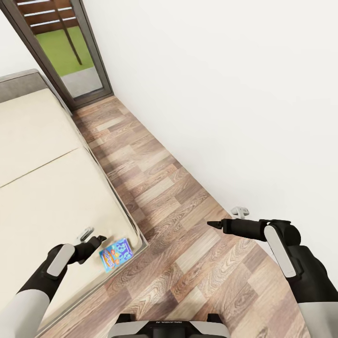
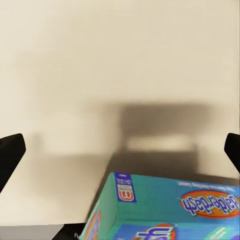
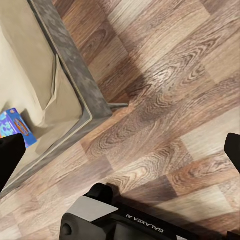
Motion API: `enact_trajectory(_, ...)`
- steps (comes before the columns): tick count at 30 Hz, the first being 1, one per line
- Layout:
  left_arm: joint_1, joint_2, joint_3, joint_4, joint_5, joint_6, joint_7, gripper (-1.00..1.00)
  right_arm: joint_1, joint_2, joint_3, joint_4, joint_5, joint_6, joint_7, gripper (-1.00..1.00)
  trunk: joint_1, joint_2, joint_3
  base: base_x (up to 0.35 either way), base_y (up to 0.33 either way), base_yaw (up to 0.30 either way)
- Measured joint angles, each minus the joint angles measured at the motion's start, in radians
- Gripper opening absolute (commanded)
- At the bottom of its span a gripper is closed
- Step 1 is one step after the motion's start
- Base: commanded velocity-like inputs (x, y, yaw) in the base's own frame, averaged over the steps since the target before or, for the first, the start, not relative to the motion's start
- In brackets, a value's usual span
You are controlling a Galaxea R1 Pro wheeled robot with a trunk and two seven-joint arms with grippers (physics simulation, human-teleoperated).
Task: Put all the toys in the child's room - the three board games (two on the bed and one on the table), the two jigsaw puzzles on the table, and the tennis ball on the table - inside the toy box on the table in the child's room.
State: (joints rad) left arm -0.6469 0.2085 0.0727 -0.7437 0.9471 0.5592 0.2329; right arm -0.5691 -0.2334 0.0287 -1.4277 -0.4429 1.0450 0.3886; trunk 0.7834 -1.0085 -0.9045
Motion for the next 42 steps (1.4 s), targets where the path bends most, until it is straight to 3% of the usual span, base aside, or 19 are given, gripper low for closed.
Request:
enact_trajectory(9, 0.013, 0.006, 0.005, -0.004, -0.001, 0.000, -0.075, 1.00, 0.001, 0.000, 0.000, 0.000, 0.001, 0.000, 0.000, 1.00, 0.000, 0.000, 0.000, 0.000, 0.000, 0.000)
enact_trajectory(15, 0.031, 0.009, 0.048, -0.039, 0.002, 0.003, -0.133, 1.00, 0.014, -0.001, 0.000, -0.007, 0.000, 0.000, 0.000, 1.00, 0.000, 0.000, 0.000, 0.000, 0.000, 0.000)
enact_trajectory(17, 0.061, 0.011, 0.086, -0.091, 0.003, 0.008, -0.168, 1.00, 0.028, -0.001, 0.000, -0.025, 0.000, 0.000, 0.001, 1.00, 0.000, 0.000, 0.000, 0.000, 0.000, 0.000)
enact_trajectory(18, 0.062, 0.011, 0.087, -0.092, 0.003, 0.008, -0.169, 1.00, 0.029, -0.001, -0.001, -0.025, 0.000, 0.000, 0.001, 1.00, 0.000, 0.000, 0.000, 0.000, 0.000, 0.000)
enact_trajectory(24, 0.168, 0.011, 0.183, -0.295, 0.015, 0.028, -0.260, 1.00, 0.078, -0.001, -0.003, -0.092, 0.000, 0.000, 0.001, 1.00, 0.000, 0.000, 0.000, 0.000, 0.000, 0.000)
enact_trajectory(30, 0.221, 0.009, 0.229, -0.421, 0.021, 0.057, -0.299, 1.00, 0.096, -0.001, -0.005, -0.116, 0.001, 0.000, 0.002, 1.00, 0.000, 0.000, 0.000, 0.000, 0.000, 0.000)
enact_trajectory(31, 0.255, 0.006, 0.254, -0.523, 0.048, 0.094, -0.318, 1.00, 0.104, -0.002, -0.005, -0.128, 0.000, 0.000, 0.002, 1.00, 0.000, 0.000, 0.000, 0.000, 0.000, 0.000)
enact_trajectory(33, 0.270, 0.005, 0.263, -0.587, 0.071, 0.123, -0.325, 1.00, 0.108, -0.002, -0.006, -0.133, 0.000, 0.000, 0.002, 1.00, 0.000, 0.000, 0.000, 0.000, 0.000, 0.000)
enact_trajectory(36, 0.275, 0.005, 0.265, -0.615, 0.084, 0.139, -0.327, 1.00, 0.109, -0.003, -0.006, -0.136, 0.001, -0.001, 0.002, 1.00, 0.000, 0.000, 0.000, 0.000, 0.000, 0.000)
enact_trajectory(42, 0.287, 0.004, 0.273, -0.733, 0.151, 0.237, -0.322, 1.00, 0.113, -0.009, -0.006, -0.143, 0.000, 0.000, 0.003, 1.00, 0.000, 0.000, 0.000, 0.000, 0.000, 0.000)
